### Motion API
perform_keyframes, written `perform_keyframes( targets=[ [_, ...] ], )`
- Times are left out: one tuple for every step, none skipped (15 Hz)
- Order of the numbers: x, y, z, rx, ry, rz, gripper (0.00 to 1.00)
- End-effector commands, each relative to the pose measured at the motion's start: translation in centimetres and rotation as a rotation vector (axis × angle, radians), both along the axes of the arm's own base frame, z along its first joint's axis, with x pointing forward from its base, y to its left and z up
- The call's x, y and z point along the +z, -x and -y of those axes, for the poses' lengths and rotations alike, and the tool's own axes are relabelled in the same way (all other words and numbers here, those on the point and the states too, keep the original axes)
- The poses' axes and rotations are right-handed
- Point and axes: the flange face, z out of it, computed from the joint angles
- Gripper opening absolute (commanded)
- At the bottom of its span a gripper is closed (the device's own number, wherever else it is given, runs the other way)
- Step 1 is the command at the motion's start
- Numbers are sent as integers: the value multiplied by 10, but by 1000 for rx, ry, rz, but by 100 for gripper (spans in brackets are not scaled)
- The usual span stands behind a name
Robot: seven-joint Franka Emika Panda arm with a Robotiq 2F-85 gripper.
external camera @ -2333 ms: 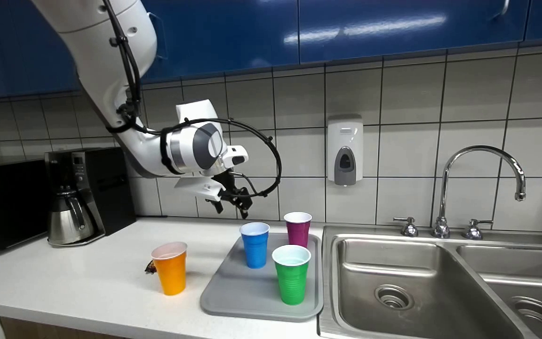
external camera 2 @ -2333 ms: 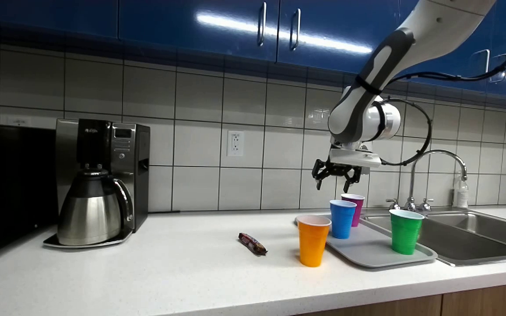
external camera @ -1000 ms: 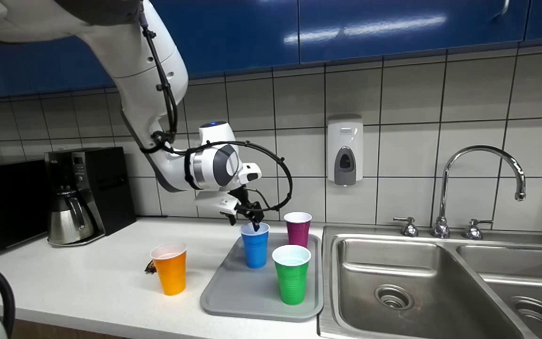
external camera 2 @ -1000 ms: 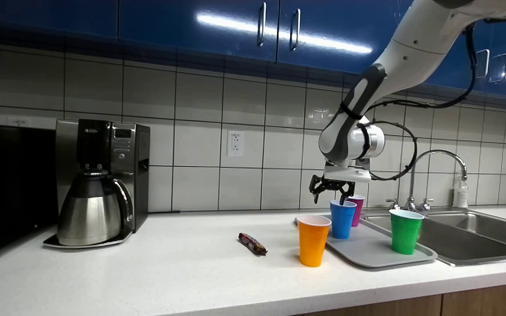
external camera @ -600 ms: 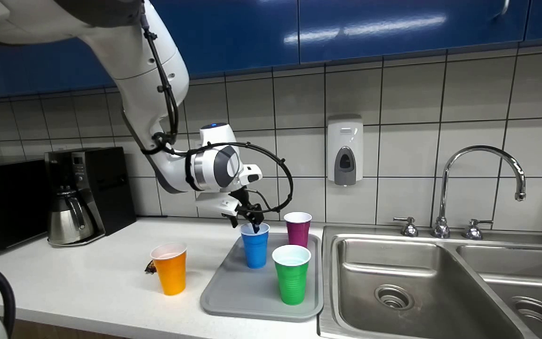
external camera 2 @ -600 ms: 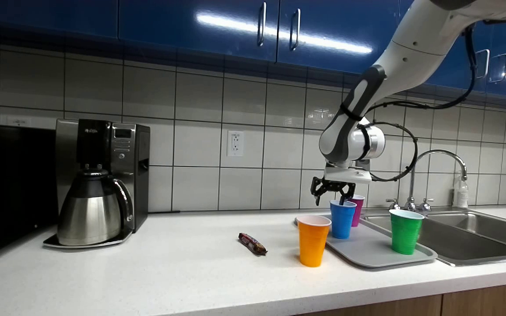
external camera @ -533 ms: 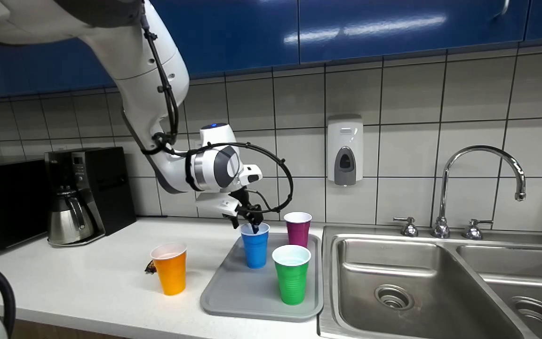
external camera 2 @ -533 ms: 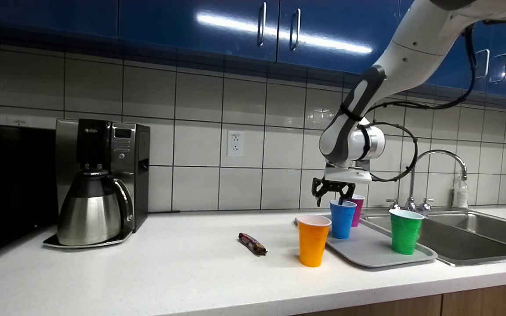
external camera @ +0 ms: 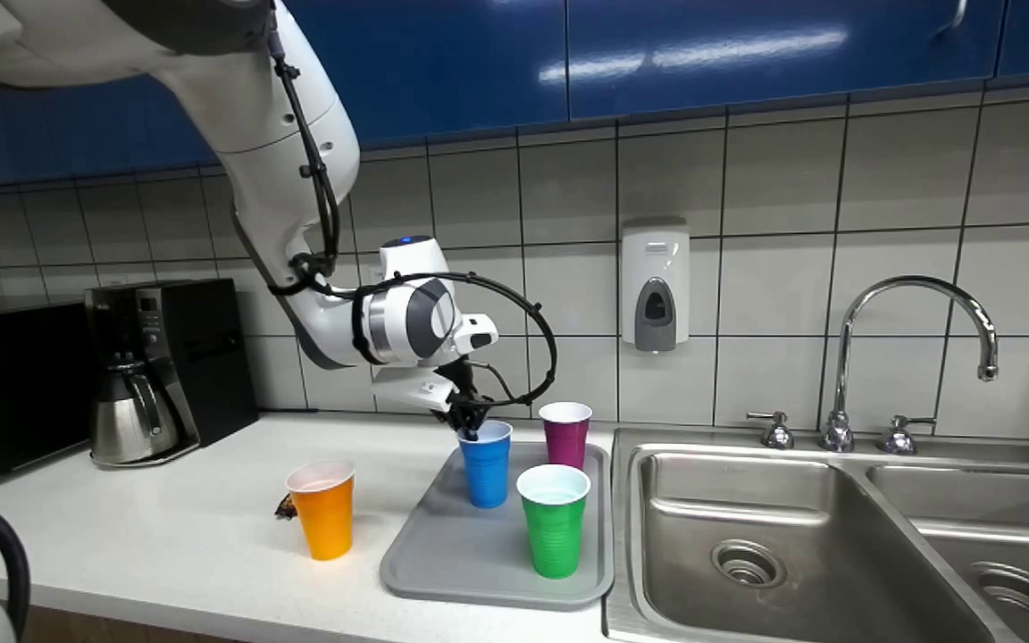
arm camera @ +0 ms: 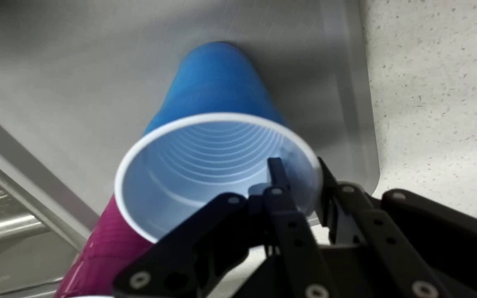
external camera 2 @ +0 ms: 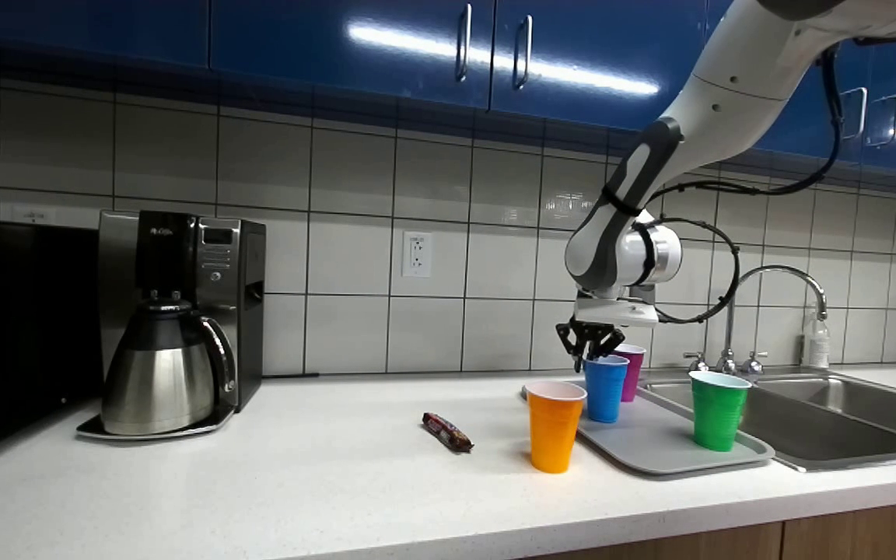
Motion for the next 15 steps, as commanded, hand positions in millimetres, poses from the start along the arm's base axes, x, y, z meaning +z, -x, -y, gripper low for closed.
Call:
perform_keyframes(
  targets=[
    [6, -3, 0, 10, 3, -6, 0],
    [7, -3, 0, 9, 3, -5, 0],
    [8, -4, 0, 8, 4, -2, 0],
    [9, -4, 0, 8, 5, 1, 1],
    [10, -4, 0, 8, 5, 2, 1],
    [11, -4, -1, 7, 5, 4, 1],
    [12, -4, -2, 7, 5, 6, 1],
    [13, -3, -3, 9, 5, 9, 1],
    [16, -3, -4, 10, 4, 14, 1],
    [17, -3, -5, 11, 4, 17, 1],
    [20, -2, -7, 12, 5, 22, 1],
    [22, -2, -9, 15, 5, 25, 1],
    [25, -2, -11, 17, 5, 30, 1],
    [27, -1, -12, 19, 4, 34, 1],
    [30, -1, -14, 21, 3, 39, 1]
  ],
)
